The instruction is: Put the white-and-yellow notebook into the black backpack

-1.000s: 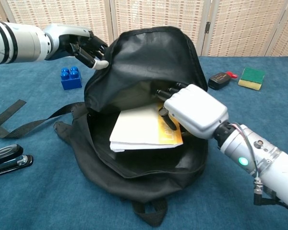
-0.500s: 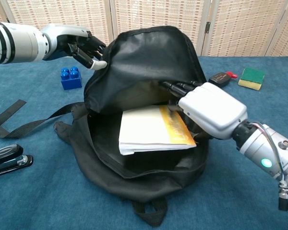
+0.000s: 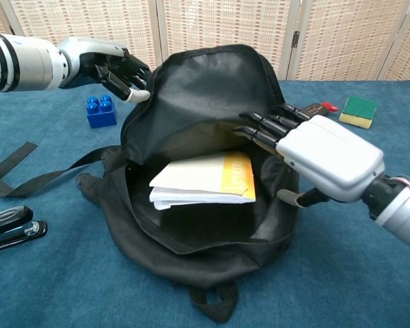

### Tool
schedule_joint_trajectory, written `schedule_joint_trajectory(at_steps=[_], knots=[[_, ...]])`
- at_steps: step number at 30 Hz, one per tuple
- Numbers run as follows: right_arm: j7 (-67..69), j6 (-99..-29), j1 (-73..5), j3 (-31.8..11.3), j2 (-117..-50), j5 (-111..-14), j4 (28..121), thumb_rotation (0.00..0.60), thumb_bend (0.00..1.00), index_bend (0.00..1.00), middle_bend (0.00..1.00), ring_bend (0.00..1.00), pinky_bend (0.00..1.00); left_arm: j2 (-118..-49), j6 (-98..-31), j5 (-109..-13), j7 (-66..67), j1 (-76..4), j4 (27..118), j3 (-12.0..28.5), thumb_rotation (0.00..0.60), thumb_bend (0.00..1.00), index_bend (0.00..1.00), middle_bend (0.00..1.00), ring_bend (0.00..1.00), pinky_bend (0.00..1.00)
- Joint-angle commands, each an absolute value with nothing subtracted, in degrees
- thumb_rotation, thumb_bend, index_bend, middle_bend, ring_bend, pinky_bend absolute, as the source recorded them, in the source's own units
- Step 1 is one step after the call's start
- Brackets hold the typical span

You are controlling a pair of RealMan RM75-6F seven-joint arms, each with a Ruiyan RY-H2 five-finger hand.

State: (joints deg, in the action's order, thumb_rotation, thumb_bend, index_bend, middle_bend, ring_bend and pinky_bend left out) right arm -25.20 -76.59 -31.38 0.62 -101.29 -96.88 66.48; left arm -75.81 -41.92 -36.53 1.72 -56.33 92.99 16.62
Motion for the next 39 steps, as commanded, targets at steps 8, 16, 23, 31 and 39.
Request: schedule_joint_trajectory(at_steps=[8,16,23,31,39], knots=[[-26.0,-84.3,-26.2,5.3,-89.0,-102.6,76.1,0.600,0.30,0.00,0.02,0.11,0.00,-73.8,-39.5,-39.2,1.4,-55.8,95.0,15.0,0.600,0.54,0.42,0.18,0.12,0.00],[-24.4,-90.1,-22.1,5.8,-81.8,-103.9,80.4,0.600,0.30,0.00,0.03,0.11,0.00,-69.1,-34.8,-42.7,-0.1,-55.2,98.7,13.8,0.600,0.43,0.10,0.09,0.05,0.00],[-22.1,-92.5,-19.7,4.2,-79.1,-102.8,80.9,0.600,0.30,0.00,0.03,0.12,0.00,-65.4,-35.6,-47.1,-4.2,-52.2,101.7,14.7,0.600,0.39,0.04,0.08,0.04,0.00],[-19.4,-93.2,-17.7,2.5,-77.5,-101.1,80.5,0.600,0.29,0.00,0.04,0.15,0.00,-63.4,-41.8,-52.8,-5.8,-47.2,102.1,13.6,0.600,0.39,0.11,0.08,0.06,0.00],[-10.6,-90.1,-16.5,1.2,-72.3,-95.9,84.3,0.600,0.29,0.00,0.08,0.18,0.11,-65.9,-58.9,-59.0,0.5,-39.5,99.7,10.0,0.600,0.40,0.17,0.09,0.09,0.00]])
